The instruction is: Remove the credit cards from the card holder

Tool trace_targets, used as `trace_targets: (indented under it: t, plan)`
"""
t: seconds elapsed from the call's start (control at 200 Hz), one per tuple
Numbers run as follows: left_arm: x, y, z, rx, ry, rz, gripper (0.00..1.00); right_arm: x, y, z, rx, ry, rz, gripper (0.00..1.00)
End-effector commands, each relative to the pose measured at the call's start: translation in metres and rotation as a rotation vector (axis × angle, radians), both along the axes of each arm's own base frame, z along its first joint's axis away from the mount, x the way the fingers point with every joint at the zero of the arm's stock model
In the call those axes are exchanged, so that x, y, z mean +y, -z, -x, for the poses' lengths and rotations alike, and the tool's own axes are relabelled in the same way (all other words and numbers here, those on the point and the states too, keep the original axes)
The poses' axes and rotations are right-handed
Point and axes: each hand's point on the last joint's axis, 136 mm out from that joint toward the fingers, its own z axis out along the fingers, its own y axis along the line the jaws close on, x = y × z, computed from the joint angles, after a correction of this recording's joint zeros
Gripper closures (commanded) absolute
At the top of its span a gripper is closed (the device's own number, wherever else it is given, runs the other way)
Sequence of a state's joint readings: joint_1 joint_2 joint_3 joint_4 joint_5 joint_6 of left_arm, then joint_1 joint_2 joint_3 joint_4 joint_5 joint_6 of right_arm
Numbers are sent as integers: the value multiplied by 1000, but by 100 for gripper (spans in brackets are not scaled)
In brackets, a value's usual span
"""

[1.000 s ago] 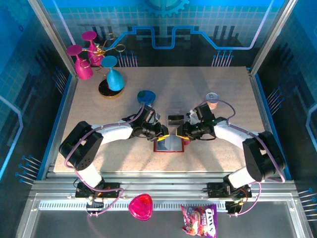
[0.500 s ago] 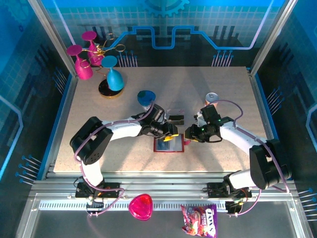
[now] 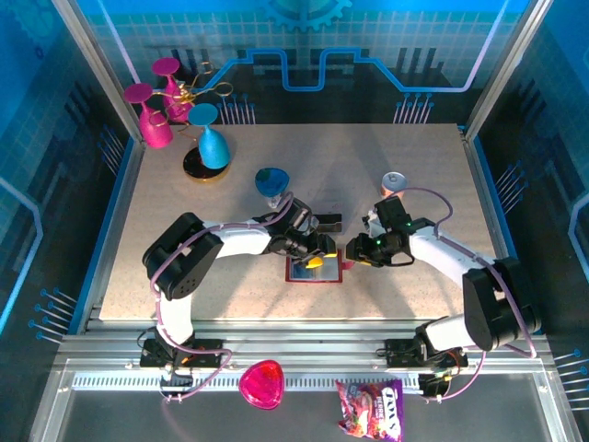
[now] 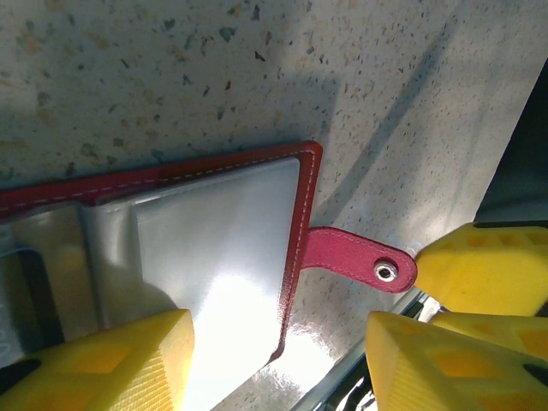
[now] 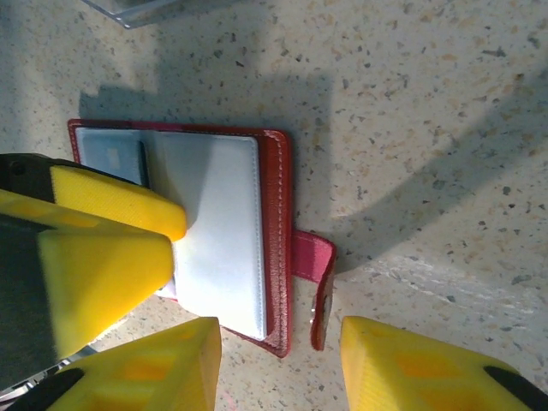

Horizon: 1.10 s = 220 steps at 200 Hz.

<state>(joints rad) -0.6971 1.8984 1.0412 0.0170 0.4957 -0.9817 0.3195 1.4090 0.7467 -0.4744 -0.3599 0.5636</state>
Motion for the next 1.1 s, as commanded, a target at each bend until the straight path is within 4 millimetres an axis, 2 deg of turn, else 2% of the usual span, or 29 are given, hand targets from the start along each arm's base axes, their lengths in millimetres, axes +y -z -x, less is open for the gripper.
trace_targets:
  t: [0.0, 0.18, 0.405, 0.605, 1.096]
  plan:
    - [-7, 0, 4, 30, 11, 19, 44, -1, 10, 4, 32, -5, -12, 59]
    - [-1, 7, 6, 36, -3, -2, 44, 4, 13, 1, 39, -12, -38, 62]
    - [6, 7, 10, 34, -18, -9, 44, 15, 18, -2, 51, -30, -70, 71]
    - [11, 7, 13, 35, -27, -13, 44, 24, 19, -2, 57, -57, -77, 75]
    - [31, 7, 22, 32, -63, -14, 44, 49, 21, 1, 82, -121, -65, 77]
